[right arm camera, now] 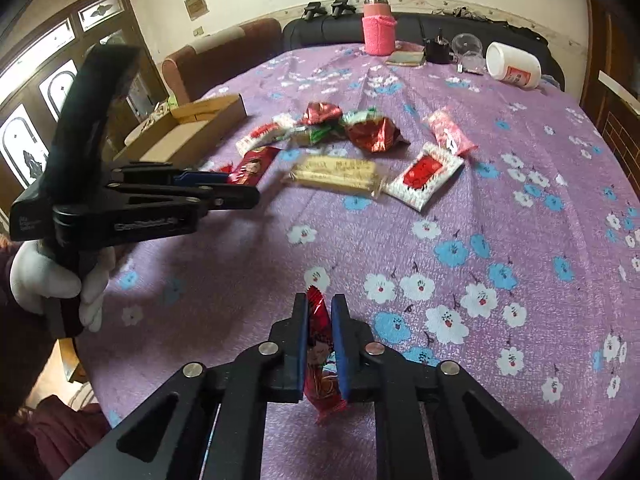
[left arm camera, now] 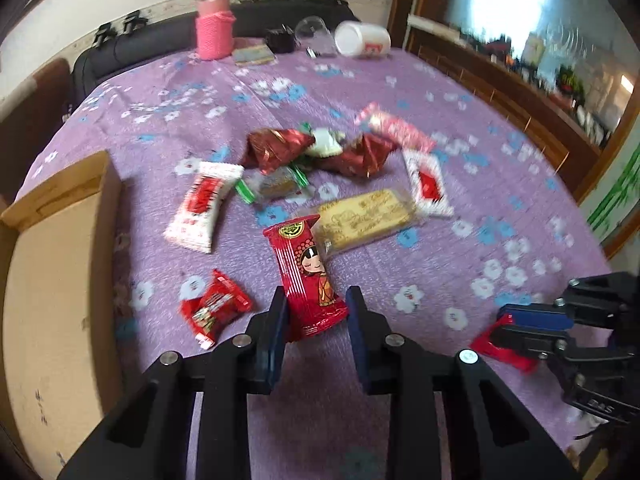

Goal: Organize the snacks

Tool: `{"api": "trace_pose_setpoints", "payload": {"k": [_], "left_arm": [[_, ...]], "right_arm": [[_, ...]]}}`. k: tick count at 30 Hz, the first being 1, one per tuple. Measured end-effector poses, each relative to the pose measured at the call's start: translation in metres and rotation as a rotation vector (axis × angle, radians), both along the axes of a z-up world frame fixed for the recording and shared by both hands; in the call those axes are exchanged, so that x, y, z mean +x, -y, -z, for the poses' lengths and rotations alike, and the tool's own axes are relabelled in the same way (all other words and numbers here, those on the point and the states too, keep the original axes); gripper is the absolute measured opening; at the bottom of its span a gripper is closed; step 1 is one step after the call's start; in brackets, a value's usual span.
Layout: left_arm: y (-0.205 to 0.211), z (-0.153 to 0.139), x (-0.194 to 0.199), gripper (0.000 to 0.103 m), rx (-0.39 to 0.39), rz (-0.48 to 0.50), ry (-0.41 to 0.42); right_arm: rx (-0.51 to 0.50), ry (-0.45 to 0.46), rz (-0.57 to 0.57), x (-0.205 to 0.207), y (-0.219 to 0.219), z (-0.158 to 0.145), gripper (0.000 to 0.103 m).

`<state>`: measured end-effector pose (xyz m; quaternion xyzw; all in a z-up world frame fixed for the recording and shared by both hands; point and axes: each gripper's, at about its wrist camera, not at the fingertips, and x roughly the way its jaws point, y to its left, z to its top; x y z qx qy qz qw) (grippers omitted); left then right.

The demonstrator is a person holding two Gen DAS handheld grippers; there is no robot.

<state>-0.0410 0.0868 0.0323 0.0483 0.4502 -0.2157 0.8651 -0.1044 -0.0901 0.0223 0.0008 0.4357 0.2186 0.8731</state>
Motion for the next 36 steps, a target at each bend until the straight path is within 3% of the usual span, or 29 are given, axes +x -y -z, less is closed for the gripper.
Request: {"api": "trace_pose_setpoints", "payload": {"k": [5, 10, 14, 17, 20, 22, 27, 33, 36], "left_arm": [[-0.044, -0.028, -0.018, 0.027, -0.092, -0.082, 0.035], [-0.104, -0.046, -0.031, 0.027, -0.084, -0.225, 0.086], [-0.150, -0.044, -0.036, 0.028, -0.081, -0.341, 0.094], [-0.176, -0.037, -0.040, 0.028, -0.085, -0.397, 0.082], [-0.193, -0.033, -0.049, 0.028, -0.086, -0.427, 0.080], [-0.199, -0.032, -0.054, 0.028, -0.077, -0.434, 0.084], [-0.210, -0.020, -0.053, 0.028, -0.054, -0.460, 0.064], [-0.210, -0.011, -0.054, 0.028, -0.011, -0.494, 0.055], [-0.218, -0.015, -0.060, 0.031, -0.013, -0.528, 0.067]], "right_arm": [[0.041, 0.032, -0.024, -0.001, -0.013, -0.024, 0.009], [0.131, 0.042, -0.099, 0.008, -0.048, -0.050, 0.006], [0.186, 0.030, -0.194, 0.018, -0.096, -0.063, 0.006], [0.142, 0.060, -0.228, 0.022, -0.132, -0.070, 0.007], [0.153, 0.027, -0.177, 0.035, -0.127, -0.066, 0.007], [0.119, -0.007, -0.081, 0.039, -0.105, -0.058, 0.007], [0.102, -0.167, 0.126, 0.029, -0.051, -0.025, 0.008], [0.126, -0.226, 0.205, 0.034, -0.054, -0.006, 0.011], [0.071, -0.188, 0.226, 0.041, -0.070, -0.007, 0.033]]}}
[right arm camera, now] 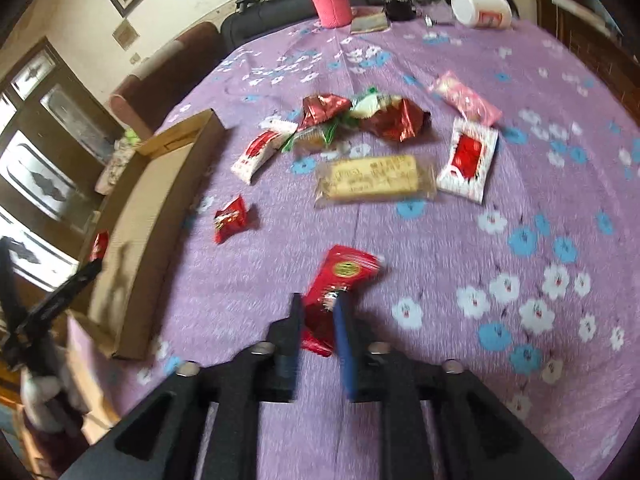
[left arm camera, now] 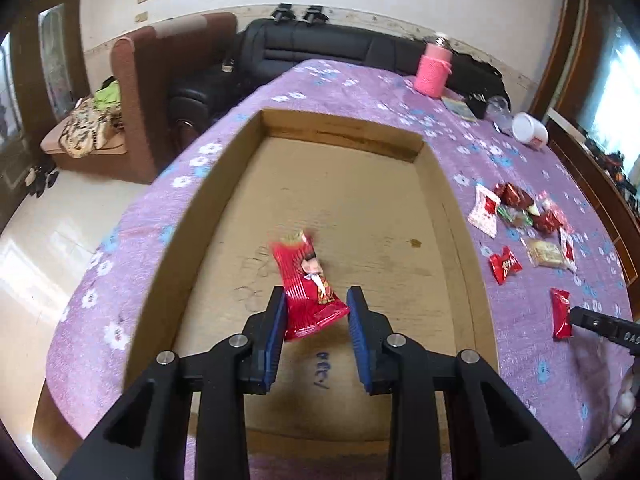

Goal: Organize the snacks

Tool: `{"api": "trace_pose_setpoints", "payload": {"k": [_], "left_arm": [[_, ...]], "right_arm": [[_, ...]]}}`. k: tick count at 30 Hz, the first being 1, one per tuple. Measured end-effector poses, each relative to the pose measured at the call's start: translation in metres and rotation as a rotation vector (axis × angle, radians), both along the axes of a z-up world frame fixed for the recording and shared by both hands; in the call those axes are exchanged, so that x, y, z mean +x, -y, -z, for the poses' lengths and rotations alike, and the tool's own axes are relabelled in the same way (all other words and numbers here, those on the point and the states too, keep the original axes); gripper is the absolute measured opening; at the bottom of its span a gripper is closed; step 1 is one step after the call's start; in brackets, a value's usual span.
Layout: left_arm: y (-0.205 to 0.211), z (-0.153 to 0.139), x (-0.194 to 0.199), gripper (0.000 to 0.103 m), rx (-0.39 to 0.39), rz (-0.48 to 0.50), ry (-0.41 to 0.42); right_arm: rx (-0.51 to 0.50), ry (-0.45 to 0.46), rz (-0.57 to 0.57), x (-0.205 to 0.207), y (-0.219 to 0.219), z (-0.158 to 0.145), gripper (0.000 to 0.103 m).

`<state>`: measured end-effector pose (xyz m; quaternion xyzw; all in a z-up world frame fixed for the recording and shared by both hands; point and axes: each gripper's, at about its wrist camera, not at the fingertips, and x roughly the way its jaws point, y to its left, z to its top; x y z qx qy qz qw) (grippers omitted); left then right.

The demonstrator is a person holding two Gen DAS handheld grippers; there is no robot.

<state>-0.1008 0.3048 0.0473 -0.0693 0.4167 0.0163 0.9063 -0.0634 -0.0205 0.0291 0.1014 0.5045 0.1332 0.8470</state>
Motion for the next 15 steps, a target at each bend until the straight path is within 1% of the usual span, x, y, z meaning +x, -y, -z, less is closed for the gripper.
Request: {"api": "trace_pose_setpoints", "payload": {"k": [1, 2, 3, 4, 6, 8, 10, 12, 15], "left_arm": [[-0.002, -0.002, -0.003, 0.033, -0.003, -0.008, 0.007], [-0.004, -0.005, -0.005, 0.036, -0.005, -0.012, 0.016], [-0.005, -0.007, -0.008, 0.043, -0.002, -0.017, 0.025], [-0.005, -0.009, -0.010, 0.047, 0.005, -0.024, 0.034], [-0.004, -0.012, -0.014, 0.047, 0.016, -0.029, 0.047], [0.000, -0.016, -0.017, 0.047, 0.021, -0.026, 0.064], [0.002, -0.020, -0.020, 0.047, 0.028, -0.027, 0.084], [0.001, -0.025, -0.021, 0.047, 0.033, -0.032, 0.102], [-0.005, -0.030, -0.023, 0.047, 0.026, -0.053, 0.121]], "right_arm": [[-0.008, 0.001, 0.003, 0.002, -0.004, 0.002, 0.042], [-0.010, 0.002, 0.003, 0.000, -0.005, 0.005, 0.042], [-0.010, 0.004, 0.000, -0.001, -0.005, 0.007, 0.042], [-0.010, 0.008, -0.003, -0.001, -0.005, 0.008, 0.042], [-0.030, 0.026, -0.002, 0.001, -0.010, 0.010, 0.042], [-0.075, 0.051, -0.011, 0.000, -0.016, 0.012, 0.020], [-0.105, 0.076, -0.032, -0.001, -0.020, 0.011, 0.019], [-0.106, 0.089, -0.057, -0.003, -0.024, 0.008, 0.019], [-0.113, 0.150, -0.088, -0.009, -0.033, -0.013, 0.019]]}}
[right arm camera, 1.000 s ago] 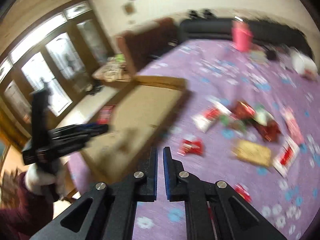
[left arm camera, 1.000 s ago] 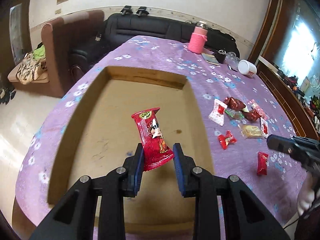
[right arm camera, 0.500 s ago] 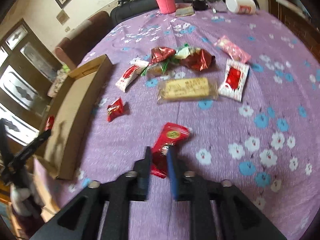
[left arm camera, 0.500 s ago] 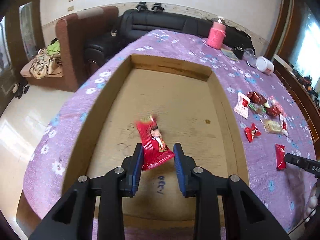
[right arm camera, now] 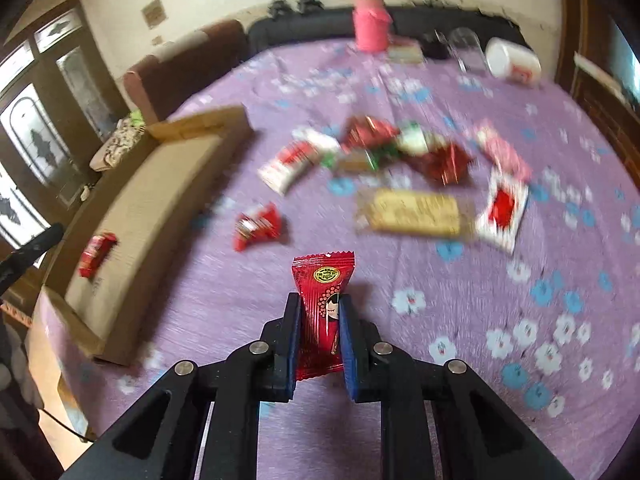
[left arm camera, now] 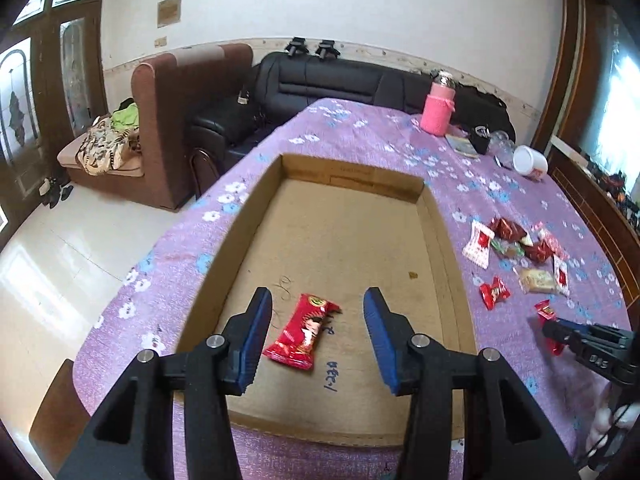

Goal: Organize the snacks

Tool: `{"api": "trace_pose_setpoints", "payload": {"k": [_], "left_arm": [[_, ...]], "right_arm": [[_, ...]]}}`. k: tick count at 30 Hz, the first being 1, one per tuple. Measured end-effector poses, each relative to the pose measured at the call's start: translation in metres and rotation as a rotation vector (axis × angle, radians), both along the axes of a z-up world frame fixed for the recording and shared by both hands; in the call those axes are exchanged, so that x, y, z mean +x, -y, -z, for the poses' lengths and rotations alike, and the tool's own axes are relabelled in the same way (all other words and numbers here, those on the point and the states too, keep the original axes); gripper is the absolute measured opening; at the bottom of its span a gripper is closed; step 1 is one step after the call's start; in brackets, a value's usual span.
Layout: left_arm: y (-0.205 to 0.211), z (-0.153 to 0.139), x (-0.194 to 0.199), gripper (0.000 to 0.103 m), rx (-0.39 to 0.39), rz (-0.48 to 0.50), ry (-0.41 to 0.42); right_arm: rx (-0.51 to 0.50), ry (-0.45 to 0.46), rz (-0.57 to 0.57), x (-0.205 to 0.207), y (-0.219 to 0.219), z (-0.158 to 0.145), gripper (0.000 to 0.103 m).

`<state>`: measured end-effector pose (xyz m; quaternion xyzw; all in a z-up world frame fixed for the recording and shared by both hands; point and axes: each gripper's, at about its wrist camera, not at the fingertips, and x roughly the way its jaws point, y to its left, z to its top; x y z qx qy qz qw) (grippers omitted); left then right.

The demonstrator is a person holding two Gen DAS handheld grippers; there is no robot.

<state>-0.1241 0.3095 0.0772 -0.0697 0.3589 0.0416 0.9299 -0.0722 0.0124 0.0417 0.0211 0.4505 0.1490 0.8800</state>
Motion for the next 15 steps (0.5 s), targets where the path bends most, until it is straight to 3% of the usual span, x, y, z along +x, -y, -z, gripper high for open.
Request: {"api": "trace_pose_setpoints", "payload": {"k": [6, 10, 15], "left_arm": [[-0.007, -0.004, -0.003, 0.047, 0.024, -0.046, 0.011], [-0.015, -0.002, -0.007, 0.057, 0.052, -0.096, 0.003], [-0.027, -0.001, -0.011, 0.060, 0.075, -0.150, -0.003]], "right_arm": [[0.109, 0.048, -0.191, 0.000, -0.052, -0.046, 0.020], [0.129, -0.010, -0.326, 0.006, -0.108, -0.040, 0.020], [0.079, -0.054, -0.394, 0.012, -0.156, -0.020, 0.020]]}}
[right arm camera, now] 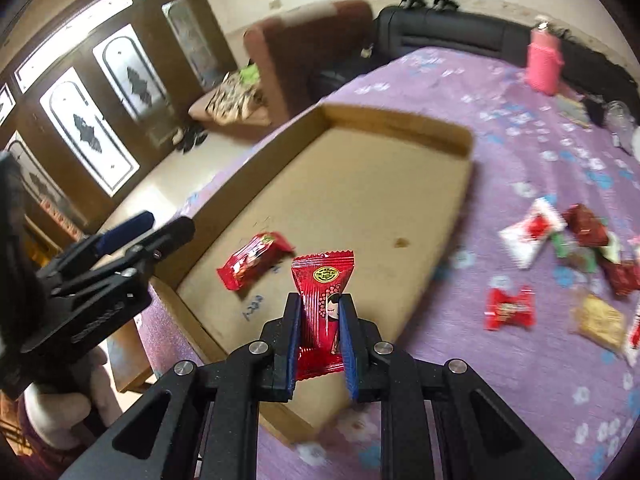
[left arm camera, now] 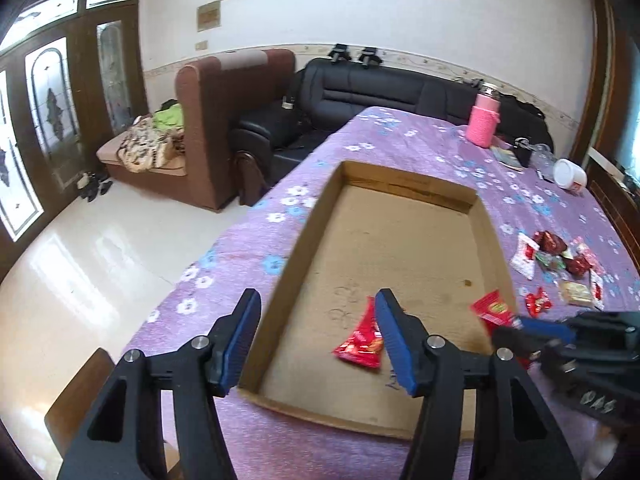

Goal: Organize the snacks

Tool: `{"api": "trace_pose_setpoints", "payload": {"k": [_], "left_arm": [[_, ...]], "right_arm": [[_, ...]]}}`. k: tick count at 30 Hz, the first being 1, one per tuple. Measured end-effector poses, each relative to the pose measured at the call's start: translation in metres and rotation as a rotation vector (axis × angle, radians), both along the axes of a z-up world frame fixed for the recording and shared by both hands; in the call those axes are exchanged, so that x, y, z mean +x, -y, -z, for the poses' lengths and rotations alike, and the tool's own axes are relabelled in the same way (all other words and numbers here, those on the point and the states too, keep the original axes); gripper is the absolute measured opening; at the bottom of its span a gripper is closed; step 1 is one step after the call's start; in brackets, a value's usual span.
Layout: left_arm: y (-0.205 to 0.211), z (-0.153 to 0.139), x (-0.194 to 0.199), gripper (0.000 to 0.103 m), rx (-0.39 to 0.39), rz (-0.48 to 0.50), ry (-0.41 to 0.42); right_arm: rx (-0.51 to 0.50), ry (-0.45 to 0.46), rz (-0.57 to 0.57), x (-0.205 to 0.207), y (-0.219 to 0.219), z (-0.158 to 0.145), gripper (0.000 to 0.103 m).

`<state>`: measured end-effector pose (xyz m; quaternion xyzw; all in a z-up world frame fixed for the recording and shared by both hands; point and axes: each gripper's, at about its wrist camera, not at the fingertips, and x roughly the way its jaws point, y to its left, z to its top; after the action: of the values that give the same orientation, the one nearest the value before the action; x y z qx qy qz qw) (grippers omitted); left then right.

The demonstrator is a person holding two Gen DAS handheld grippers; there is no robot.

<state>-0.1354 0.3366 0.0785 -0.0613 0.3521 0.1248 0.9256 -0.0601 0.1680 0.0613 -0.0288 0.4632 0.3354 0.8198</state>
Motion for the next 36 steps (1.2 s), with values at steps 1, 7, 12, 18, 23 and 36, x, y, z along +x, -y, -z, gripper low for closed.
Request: {"api": "trace_pose_setpoints", "payload": {"k": [1, 7, 12, 18, 23, 36], "left_arm": [[-0.002, 0.000, -0.001, 0.063, 0.006, -0.013, -0.001], [-0.006, 0.003, -0.002, 0.072, 0.038, -0.059, -0.013], [-0.001, 0.002, -0.001, 0.072, 0.039, -0.047, -0.010], [0.013, -0.004, -0.002, 0.072, 0.054, -0.014, -0.004], [0.030, -0.010, 0.001, 0.072, 0.044, 0.037, 0.004], [0.143, -0.008, 0.046, 0.072, -0.111, 0.461, -0.040]], "right_arm": [[-0.013, -0.003, -0.009, 0.001, -0.006, 0.005, 0.022], [-0.040, -0.006, -0.028, 0.000, -0.022, 0.017, 0.022], [-0.009, 0.016, 0.010, 0.001, -0.005, 0.005, 0.022], [0.035, 0.001, 0.130, 0.016, 0.048, -0.008, 0.023], [-0.029, 0.072, 0.298, 0.044, 0.117, -0.039, 0.041], [0.117, -0.108, 0.486, 0.056, 0.260, 0.020, 0.051]]}}
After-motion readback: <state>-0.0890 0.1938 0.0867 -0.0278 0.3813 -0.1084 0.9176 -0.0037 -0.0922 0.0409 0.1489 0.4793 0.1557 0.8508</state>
